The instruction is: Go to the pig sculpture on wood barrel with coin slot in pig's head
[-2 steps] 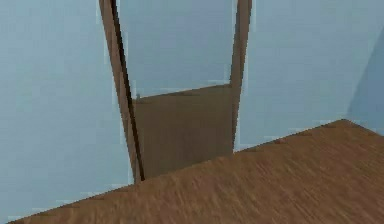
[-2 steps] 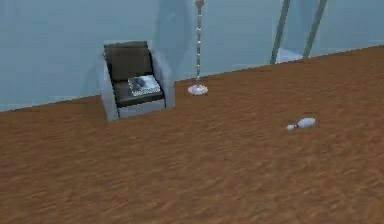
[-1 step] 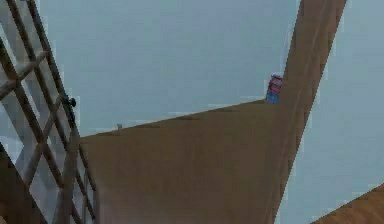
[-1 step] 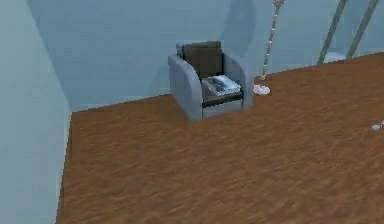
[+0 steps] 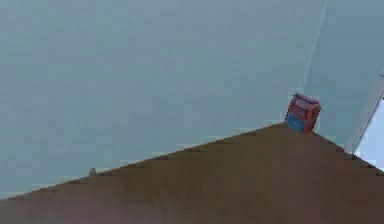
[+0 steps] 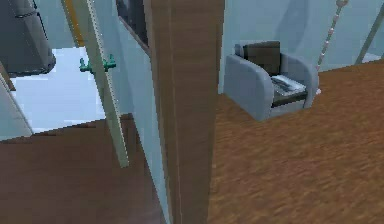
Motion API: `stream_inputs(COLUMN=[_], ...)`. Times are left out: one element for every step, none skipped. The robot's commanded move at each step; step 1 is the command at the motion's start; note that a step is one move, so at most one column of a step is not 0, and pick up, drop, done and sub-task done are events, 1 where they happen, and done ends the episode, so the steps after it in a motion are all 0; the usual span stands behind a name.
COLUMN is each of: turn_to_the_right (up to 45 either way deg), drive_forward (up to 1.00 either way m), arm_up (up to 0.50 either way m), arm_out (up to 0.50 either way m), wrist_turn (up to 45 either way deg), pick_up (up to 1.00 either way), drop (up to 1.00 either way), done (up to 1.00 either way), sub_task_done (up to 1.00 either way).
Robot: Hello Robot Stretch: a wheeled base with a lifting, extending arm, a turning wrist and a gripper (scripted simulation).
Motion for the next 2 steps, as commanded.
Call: stream_inputs(turn_to_the_right=[-15.0,0.0], drive_forward=[0.00,0.25], arm_up=[0.00,0.00], arm_out=[0.00,0.00], wrist_turn=[0.0,0.0], pick_up=[0.00,0.00], drop=[0.00,0.00], done=[0.00,0.00], sub_task_done=[0.00,0.00])
